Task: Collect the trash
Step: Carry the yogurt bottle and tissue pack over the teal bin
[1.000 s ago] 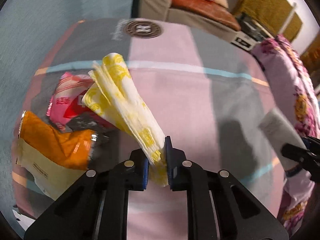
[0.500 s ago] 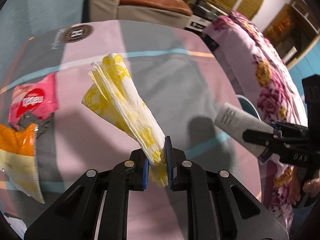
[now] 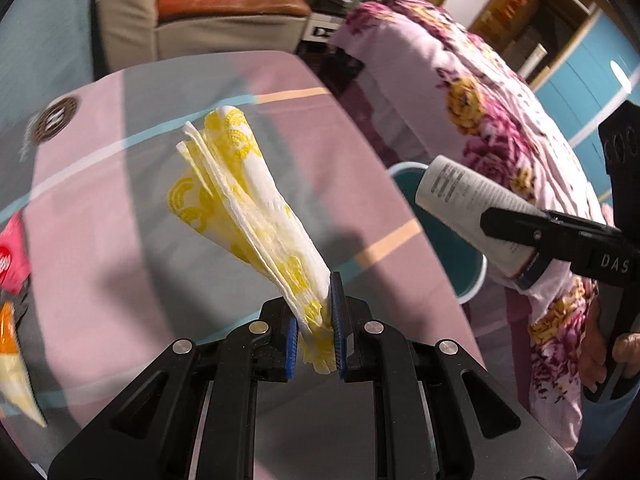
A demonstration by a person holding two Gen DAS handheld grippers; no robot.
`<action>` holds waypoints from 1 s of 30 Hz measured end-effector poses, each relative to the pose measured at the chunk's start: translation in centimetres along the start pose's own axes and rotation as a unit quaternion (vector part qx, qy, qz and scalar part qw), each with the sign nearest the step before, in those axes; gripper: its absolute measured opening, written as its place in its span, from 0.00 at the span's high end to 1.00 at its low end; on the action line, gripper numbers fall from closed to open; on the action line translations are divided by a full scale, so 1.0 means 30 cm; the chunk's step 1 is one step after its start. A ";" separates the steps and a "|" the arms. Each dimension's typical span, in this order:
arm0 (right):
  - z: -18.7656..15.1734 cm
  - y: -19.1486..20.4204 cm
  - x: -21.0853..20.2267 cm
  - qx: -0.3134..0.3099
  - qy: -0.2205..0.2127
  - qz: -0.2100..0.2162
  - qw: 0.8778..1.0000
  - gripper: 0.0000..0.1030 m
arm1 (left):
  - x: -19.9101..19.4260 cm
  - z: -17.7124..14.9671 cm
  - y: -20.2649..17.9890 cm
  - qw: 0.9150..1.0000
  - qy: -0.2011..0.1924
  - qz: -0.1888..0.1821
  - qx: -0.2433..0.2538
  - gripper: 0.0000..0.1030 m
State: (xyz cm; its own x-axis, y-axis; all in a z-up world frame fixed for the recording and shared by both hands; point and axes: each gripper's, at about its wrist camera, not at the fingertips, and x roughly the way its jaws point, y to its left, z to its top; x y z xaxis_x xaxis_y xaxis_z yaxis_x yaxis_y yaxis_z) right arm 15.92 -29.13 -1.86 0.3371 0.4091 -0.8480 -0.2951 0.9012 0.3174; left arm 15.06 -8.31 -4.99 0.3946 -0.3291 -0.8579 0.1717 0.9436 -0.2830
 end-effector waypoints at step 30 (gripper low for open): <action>-0.047 -0.530 -0.104 0.137 -0.044 -0.020 0.989 0.54 | 0.315 0.134 -0.517 0.989 0.068 -0.033 0.126 0.86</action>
State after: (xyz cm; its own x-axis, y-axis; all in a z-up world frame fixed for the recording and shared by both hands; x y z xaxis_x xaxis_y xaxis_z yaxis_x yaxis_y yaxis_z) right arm 18.30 -44.94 -4.88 0.4240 0.3730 -0.8253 -0.0318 0.9168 0.3980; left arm 19.76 -26.20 -6.98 0.2528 -0.3659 -0.8957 0.4200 0.8755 -0.2391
